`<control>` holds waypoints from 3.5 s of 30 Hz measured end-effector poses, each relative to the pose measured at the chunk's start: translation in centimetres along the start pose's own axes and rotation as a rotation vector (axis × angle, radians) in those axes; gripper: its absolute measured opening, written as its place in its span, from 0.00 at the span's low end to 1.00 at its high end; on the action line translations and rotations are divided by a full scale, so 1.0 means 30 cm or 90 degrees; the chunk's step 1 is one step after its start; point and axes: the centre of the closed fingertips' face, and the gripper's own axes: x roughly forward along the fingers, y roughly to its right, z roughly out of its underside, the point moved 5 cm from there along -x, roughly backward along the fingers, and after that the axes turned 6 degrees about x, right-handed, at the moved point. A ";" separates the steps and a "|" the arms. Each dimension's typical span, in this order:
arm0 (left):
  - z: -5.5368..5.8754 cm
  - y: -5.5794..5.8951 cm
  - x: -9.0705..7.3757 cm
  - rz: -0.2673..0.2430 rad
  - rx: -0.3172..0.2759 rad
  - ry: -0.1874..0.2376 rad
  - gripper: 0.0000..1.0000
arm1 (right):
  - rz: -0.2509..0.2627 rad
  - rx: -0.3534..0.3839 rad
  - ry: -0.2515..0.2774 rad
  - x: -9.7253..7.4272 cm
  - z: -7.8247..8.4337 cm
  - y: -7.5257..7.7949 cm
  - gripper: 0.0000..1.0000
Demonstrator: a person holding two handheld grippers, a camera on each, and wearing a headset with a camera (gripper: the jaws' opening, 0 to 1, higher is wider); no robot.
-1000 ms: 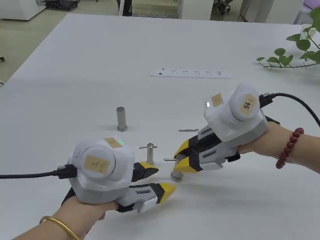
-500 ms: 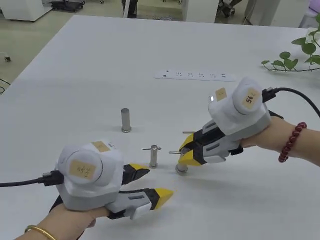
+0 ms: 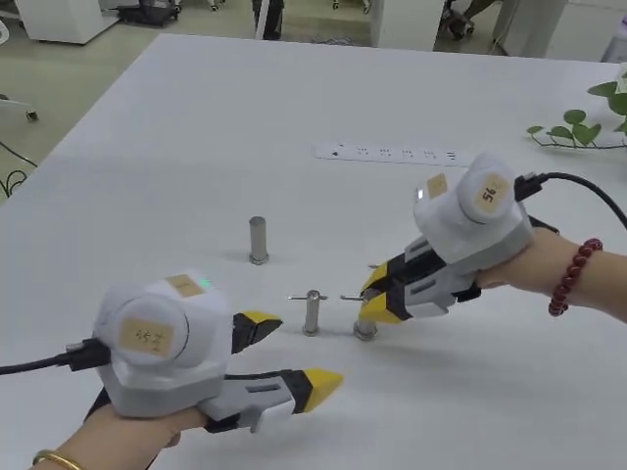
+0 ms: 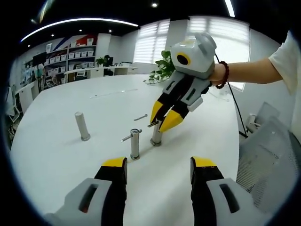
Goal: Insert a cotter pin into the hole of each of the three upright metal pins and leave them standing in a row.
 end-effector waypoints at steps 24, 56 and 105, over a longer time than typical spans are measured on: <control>-0.014 -0.036 -0.032 -0.038 -0.007 0.023 0.61 | -0.004 0.027 0.012 -0.001 0.004 0.008 0.21; -0.055 -0.116 -0.098 -0.093 -0.022 0.061 0.82 | 0.068 0.128 0.197 0.093 -0.272 0.103 0.38; -0.046 -0.148 -0.145 -0.108 -0.021 0.065 0.88 | 0.132 0.154 0.212 0.321 -0.339 0.241 0.14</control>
